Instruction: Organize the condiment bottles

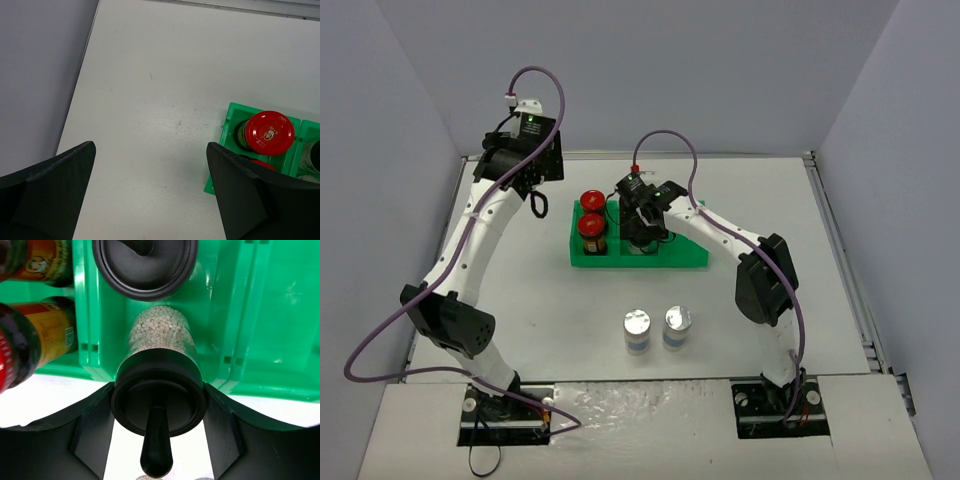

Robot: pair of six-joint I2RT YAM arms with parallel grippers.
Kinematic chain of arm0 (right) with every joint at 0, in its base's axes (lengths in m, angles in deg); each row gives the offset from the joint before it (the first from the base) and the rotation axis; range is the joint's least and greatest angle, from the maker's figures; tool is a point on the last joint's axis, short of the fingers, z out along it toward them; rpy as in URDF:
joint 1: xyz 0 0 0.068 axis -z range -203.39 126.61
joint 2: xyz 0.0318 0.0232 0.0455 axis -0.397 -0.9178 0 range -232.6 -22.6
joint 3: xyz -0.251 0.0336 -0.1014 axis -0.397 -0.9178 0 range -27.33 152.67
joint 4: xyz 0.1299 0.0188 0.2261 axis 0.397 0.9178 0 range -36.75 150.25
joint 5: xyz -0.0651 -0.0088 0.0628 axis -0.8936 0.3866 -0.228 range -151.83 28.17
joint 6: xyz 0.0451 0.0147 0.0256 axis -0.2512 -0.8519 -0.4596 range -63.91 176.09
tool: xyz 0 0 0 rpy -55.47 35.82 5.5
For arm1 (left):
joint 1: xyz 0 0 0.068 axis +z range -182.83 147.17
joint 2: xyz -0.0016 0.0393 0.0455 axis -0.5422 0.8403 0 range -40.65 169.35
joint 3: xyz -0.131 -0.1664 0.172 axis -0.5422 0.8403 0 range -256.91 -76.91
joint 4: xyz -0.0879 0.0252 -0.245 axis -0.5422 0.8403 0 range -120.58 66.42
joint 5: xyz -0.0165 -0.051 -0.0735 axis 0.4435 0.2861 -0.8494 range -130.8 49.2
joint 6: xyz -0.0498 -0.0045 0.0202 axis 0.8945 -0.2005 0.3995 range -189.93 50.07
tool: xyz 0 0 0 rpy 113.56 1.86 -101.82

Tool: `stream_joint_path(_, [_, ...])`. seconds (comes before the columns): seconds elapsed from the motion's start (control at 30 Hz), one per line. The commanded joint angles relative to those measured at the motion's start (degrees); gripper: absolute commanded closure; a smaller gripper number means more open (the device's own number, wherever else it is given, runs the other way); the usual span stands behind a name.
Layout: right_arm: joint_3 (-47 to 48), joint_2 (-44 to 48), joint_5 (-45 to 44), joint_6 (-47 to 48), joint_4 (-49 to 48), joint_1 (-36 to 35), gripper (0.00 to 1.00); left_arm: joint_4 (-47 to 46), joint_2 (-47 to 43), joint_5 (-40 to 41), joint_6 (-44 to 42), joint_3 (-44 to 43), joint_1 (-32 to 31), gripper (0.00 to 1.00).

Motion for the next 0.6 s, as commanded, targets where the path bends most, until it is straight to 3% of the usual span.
stream_joint_path(0.0, [1.5,-1.5,0.0,0.5,-2.9,-0.8,1.0,-1.3,-4.1,0.5,0.1,-0.2,0.8,0.09])
stream_joint_path(0.23, [2.2,-3.2,-0.1,0.5,-3.3,-1.3,0.97,-1.0,-4.5,0.3,0.1,0.3,1.1,0.09])
stream_joint_path(0.37, [2.0,-2.9,-0.5,0.4,-3.2,-1.5,0.82,-1.1,-4.6,0.3,0.1,0.4,1.2,0.09])
stream_joint_path(0.57, [0.7,-1.1,-1.3,-0.5,-3.1,-1.5,0.49,-1.0,-4.5,0.0,0.2,0.1,1.2,0.09])
